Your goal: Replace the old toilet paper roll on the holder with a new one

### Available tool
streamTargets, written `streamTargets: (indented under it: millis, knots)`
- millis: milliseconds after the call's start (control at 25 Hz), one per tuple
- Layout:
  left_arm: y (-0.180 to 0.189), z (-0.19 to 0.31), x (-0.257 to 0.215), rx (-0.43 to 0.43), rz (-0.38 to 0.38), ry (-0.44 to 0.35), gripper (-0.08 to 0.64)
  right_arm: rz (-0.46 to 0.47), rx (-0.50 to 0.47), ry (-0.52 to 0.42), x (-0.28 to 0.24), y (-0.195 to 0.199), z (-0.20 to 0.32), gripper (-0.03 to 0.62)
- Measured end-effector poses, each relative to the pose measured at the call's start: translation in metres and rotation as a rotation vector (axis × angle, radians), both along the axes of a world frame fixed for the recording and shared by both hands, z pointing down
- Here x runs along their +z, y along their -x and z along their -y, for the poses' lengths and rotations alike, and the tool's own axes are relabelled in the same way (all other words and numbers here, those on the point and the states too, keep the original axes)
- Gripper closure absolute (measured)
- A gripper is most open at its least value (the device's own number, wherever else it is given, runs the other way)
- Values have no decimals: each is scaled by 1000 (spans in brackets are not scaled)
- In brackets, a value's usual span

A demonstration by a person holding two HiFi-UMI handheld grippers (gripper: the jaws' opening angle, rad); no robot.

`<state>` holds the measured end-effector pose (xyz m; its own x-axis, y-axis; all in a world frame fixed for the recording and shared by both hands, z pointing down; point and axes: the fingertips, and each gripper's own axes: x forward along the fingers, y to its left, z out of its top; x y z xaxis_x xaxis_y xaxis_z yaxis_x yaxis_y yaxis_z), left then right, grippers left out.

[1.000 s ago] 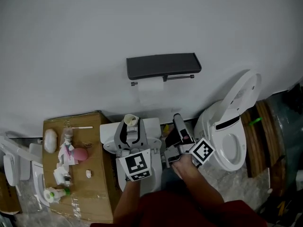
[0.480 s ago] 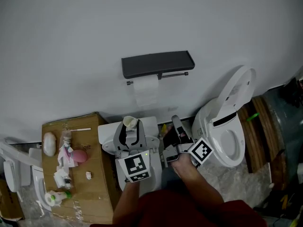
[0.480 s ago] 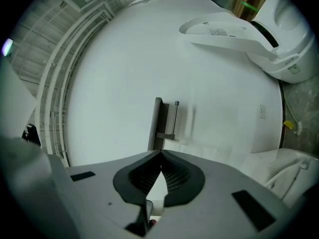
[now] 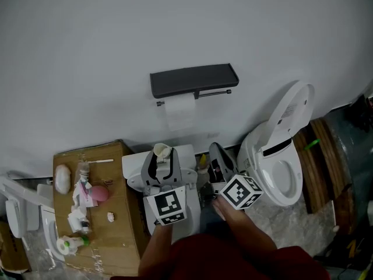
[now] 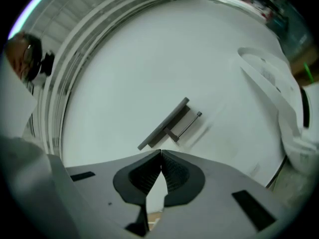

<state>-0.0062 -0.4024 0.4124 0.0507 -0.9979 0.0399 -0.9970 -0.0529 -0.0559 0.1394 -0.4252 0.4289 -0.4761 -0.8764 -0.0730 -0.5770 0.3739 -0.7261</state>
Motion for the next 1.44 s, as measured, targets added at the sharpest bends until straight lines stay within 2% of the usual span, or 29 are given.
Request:
streamTargets:
  millis: [200, 280, 360, 600, 760, 920, 1440]
  knots:
    - [3, -1, 2, -4, 23, 9, 357, -461, 47, -161, -14, 12, -6, 575]
    - [2, -1, -1, -2, 18, -6, 357, -573, 57, -201, -16, 15, -6, 575]
    - [2, -2, 0, 0, 29, -4, 357, -634, 62, -217, -16, 15, -6, 575]
    - [1, -6, 7, 3, 47, 22, 357, -663, 71, -225, -18, 12, -4, 575]
    - [0, -6, 8, 4, 44, 22, 357, -643, 70, -208, -16, 10, -3, 575]
    - [0, -5, 9, 1, 73, 18, 357, -628, 80, -196, -15, 7, -2, 575]
    - [-2, -6, 6, 10, 43, 8, 357, -638, 65, -221, -16, 14, -3, 575]
